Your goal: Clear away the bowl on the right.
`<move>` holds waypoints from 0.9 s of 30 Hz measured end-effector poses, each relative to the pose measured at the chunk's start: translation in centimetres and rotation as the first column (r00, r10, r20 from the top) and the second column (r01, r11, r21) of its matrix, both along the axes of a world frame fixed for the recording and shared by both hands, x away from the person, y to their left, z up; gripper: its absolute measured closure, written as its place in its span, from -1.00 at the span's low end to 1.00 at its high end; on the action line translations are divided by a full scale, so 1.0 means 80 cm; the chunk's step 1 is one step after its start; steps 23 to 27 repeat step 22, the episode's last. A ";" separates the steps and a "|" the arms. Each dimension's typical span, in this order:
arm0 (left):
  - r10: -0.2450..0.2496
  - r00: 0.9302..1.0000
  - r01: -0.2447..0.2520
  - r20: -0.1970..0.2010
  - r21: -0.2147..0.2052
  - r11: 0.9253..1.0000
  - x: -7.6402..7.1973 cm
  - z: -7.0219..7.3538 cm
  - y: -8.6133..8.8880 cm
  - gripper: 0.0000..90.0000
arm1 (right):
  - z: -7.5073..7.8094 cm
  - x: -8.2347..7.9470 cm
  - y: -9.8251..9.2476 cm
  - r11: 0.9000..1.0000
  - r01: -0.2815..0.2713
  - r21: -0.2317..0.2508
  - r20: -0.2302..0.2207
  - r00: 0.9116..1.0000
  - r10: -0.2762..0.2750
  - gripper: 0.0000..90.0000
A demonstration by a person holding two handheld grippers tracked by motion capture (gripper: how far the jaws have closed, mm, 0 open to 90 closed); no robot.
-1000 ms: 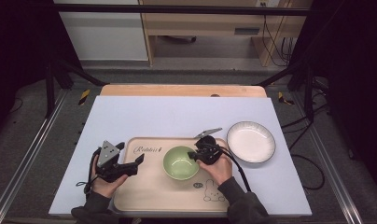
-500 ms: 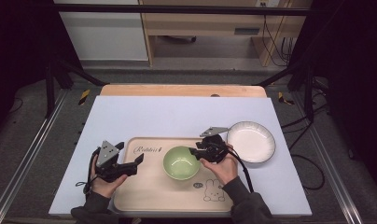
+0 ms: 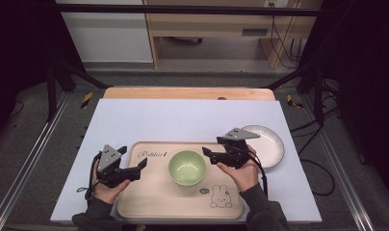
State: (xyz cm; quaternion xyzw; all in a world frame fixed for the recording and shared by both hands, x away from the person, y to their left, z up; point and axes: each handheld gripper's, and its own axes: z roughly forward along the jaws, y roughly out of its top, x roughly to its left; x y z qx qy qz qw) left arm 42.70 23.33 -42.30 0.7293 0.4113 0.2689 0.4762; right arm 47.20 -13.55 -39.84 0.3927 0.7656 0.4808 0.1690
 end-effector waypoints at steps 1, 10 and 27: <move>0.000 1.000 0.000 0.000 0.000 1.000 0.000 0.000 0.000 -0.68 | 0.001 -0.002 -0.004 1.000 0.006 0.005 0.010 1.000 -0.006 -0.39; 0.006 1.000 -0.006 -0.006 -0.008 1.000 0.001 0.000 0.004 -0.69 | 0.002 -0.016 -0.036 0.999 0.042 0.021 0.093 0.995 -0.043 -0.60; 0.032 0.999 -0.033 -0.014 -0.022 0.999 0.005 -0.003 0.013 -0.70 | -0.015 -0.027 -0.066 0.997 0.077 0.006 0.096 0.992 -0.077 -0.64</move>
